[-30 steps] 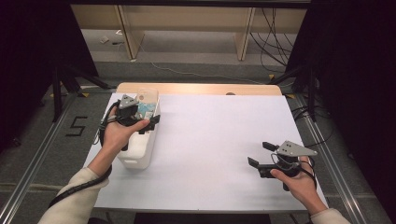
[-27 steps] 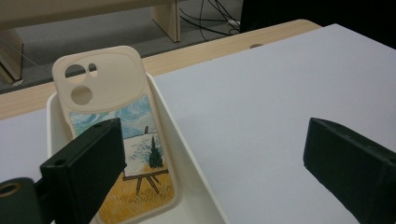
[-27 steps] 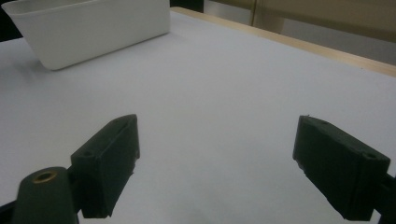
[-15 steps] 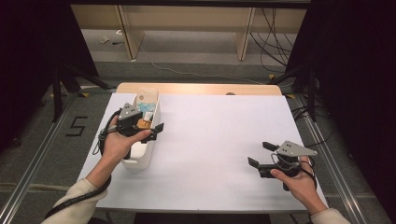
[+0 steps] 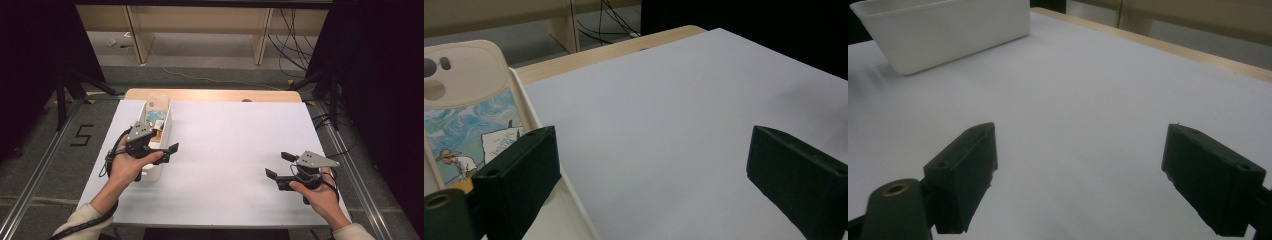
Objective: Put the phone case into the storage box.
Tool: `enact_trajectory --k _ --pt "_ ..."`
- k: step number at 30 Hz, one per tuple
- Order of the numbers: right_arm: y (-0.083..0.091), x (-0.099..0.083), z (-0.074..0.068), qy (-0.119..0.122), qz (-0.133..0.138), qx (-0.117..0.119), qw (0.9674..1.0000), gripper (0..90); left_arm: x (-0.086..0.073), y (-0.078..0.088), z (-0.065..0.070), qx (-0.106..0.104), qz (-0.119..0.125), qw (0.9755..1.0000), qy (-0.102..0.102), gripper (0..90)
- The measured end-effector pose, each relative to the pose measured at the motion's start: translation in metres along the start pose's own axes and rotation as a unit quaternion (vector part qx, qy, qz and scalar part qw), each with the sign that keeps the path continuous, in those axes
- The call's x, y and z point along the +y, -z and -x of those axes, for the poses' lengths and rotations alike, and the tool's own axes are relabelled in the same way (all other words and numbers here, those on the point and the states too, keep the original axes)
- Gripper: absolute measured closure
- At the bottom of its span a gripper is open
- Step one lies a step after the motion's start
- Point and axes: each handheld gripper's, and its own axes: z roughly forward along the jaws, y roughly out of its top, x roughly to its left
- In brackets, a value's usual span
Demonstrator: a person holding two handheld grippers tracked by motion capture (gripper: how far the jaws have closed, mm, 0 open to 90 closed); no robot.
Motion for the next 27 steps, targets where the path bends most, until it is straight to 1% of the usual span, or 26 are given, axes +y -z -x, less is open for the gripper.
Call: enact_trajectory --k 5,11,15,18,22,27 --pt "0.000 0.000 0.000 0.000 0.000 0.000 1.0000 15.5 -0.005 0.001 0.005 -0.009 -0.001 1.0000 -0.003 6.3" --pt "0.000 0.000 0.000 -0.001 0.001 -0.001 1.0000 15.5 -0.009 0.002 0.009 -0.012 -0.006 0.9999 -0.009 6.3" --pt "0.000 0.000 0.000 0.000 0.000 0.000 1.0000 15.5 -0.010 0.002 0.011 -0.014 -0.007 0.9998 -0.011 6.3" --pt "0.000 0.000 0.000 -0.001 0.000 0.000 1.0000 15.5 -0.012 0.002 0.013 -0.016 -0.008 0.9998 -0.009 6.3" --pt "0.000 0.000 0.000 0.000 0.000 0.000 1.0000 15.5 -0.014 0.003 0.015 -0.017 -0.009 0.9997 -0.014 6.3" --pt "0.000 0.000 0.000 0.000 0.000 0.000 1.0000 15.5 -0.016 0.003 0.018 -0.021 -0.011 0.9996 -0.016 6.3"
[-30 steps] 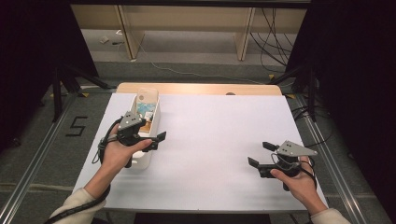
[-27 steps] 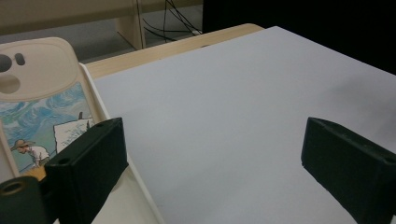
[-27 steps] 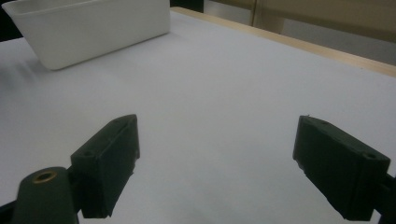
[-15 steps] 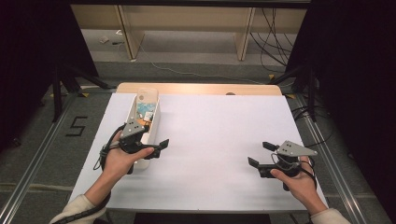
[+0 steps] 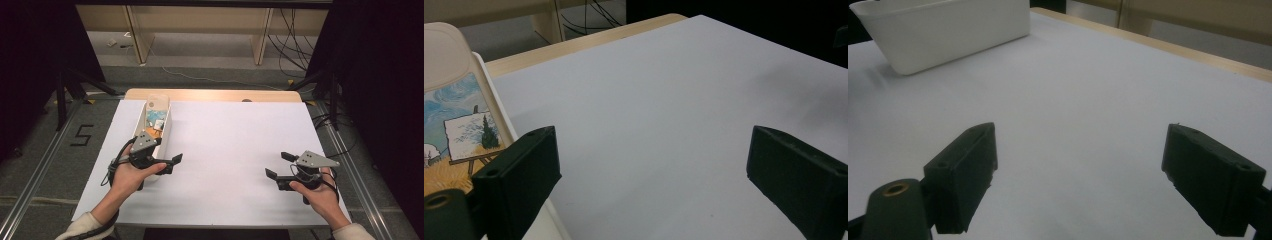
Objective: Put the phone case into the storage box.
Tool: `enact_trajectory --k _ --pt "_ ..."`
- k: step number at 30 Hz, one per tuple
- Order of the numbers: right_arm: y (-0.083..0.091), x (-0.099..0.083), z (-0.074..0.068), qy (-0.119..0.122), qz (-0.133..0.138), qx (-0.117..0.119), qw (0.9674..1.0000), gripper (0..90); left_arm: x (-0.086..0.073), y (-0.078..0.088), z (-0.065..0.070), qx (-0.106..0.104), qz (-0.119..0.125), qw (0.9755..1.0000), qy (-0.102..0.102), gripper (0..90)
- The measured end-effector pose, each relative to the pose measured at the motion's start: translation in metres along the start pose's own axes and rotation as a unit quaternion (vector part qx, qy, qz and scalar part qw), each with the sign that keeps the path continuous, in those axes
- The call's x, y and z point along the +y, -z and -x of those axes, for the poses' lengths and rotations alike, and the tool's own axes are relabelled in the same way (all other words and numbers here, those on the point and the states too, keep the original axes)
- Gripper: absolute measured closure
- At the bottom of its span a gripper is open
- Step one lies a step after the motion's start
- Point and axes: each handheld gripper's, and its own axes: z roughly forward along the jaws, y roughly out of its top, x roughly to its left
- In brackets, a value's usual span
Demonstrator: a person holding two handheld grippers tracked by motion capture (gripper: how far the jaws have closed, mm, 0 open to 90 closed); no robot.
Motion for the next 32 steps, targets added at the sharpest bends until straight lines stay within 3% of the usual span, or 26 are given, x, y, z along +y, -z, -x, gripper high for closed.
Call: enact_trajectory --k 32 --pt "0.0012 -0.0003 0.0013 -0.001 0.004 0.000 1.0000 15.5 -0.0054 -0.0031 0.0030 -0.003 -0.007 1.0000 0.000 6.3"
